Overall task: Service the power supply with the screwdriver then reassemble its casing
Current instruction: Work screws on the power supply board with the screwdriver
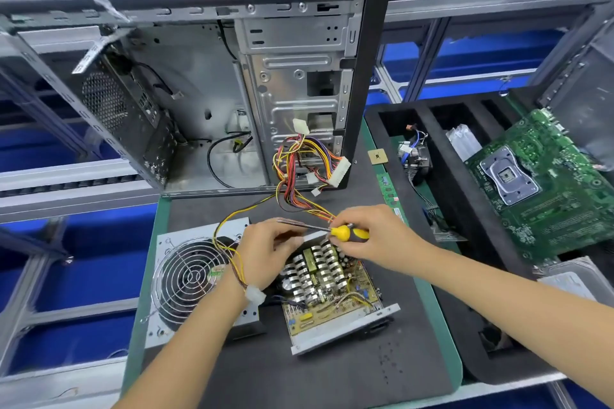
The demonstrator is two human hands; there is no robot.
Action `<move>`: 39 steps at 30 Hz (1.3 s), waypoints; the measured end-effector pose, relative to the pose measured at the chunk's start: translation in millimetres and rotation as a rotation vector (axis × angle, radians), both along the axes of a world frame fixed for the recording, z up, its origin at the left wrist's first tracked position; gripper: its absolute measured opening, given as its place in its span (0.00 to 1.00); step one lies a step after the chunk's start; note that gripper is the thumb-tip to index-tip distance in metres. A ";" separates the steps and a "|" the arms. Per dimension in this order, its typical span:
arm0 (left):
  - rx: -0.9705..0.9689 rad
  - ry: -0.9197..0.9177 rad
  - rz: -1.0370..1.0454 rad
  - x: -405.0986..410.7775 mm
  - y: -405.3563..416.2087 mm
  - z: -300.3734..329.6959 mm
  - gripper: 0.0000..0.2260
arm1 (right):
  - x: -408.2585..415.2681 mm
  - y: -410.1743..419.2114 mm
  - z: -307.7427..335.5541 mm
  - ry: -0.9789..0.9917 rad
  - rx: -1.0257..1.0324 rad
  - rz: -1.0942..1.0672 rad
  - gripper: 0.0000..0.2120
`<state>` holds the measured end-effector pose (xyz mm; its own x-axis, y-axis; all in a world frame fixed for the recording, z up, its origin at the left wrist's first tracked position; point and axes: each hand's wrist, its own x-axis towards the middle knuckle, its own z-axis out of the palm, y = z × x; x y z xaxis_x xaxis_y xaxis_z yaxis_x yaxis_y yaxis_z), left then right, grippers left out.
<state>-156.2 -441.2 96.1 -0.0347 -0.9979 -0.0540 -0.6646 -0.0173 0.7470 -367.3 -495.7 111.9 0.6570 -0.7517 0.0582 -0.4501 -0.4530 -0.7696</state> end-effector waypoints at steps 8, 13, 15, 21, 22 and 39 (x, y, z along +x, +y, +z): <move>0.125 0.763 0.295 33.7 6.9 19.4 0.14 | 27.3 -2.7 31.5 -0.099 0.009 -0.017 0.03; 0.154 1.122 0.523 83.3 -20.5 25.5 0.18 | 34.5 -3.9 34.9 -0.067 0.057 -0.023 0.03; 0.207 1.296 0.643 86.7 -29.8 23.8 0.19 | 39.2 -5.2 35.3 -0.046 0.042 -0.032 0.03; 0.414 1.556 0.516 75.6 -11.5 20.9 0.31 | 67.4 0.0 37.2 -0.086 -0.014 -0.001 0.04; 0.388 1.405 0.434 72.8 -6.9 21.1 0.28 | 72.6 0.9 38.5 -0.112 -0.034 -0.005 0.03; 0.438 1.491 0.226 47.5 7.8 22.3 0.07 | 100.5 8.7 44.4 -0.242 -0.021 -0.103 0.03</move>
